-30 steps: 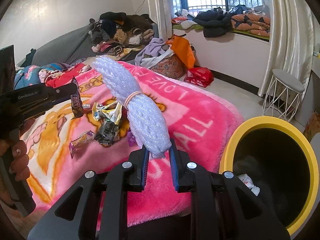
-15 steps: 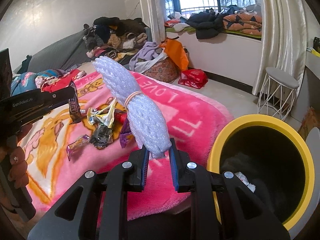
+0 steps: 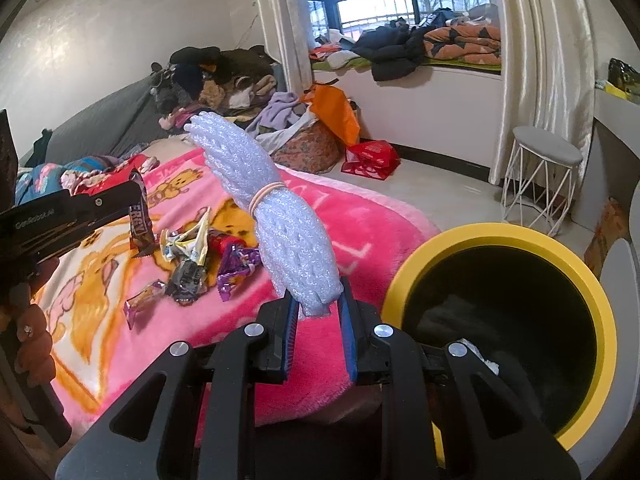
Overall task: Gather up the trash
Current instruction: 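Carry the chocolate bar and foam net over the yellow-rimmed bin with both tools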
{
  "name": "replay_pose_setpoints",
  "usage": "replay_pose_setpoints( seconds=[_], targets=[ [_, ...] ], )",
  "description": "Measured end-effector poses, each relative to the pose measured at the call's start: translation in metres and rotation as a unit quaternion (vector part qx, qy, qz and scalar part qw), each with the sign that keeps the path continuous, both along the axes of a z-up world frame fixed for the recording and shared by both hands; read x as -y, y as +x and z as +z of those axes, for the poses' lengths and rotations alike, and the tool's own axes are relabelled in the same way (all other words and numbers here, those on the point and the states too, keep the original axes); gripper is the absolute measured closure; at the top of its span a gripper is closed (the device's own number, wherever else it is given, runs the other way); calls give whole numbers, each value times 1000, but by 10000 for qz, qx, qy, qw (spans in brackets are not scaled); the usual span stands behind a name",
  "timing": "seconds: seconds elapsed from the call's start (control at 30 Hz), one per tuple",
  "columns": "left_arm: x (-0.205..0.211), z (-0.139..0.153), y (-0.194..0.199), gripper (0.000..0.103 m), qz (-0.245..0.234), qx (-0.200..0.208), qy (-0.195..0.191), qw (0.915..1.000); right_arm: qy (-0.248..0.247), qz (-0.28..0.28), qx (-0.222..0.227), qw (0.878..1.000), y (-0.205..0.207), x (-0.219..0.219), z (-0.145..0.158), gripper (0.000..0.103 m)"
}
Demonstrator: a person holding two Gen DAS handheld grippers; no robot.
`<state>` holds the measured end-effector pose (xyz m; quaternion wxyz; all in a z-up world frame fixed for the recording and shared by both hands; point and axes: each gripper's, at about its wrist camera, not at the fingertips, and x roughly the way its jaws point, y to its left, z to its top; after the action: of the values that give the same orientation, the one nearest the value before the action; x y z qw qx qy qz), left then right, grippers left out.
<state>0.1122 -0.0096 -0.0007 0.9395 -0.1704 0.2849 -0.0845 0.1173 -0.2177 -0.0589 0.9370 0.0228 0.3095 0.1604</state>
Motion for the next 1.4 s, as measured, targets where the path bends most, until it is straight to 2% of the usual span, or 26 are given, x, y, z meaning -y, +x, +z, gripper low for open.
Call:
replay_pose_setpoints(
  seconds=[0.57,1.4],
  targets=[
    [40,4,5,93,-426,51,201,9989,219,-536,-8,9983,1,45,0,84],
    [104,1,10,93,-1080,67,400,9933,459,-1416,-199,9887,8,104,-16,84]
  ],
)
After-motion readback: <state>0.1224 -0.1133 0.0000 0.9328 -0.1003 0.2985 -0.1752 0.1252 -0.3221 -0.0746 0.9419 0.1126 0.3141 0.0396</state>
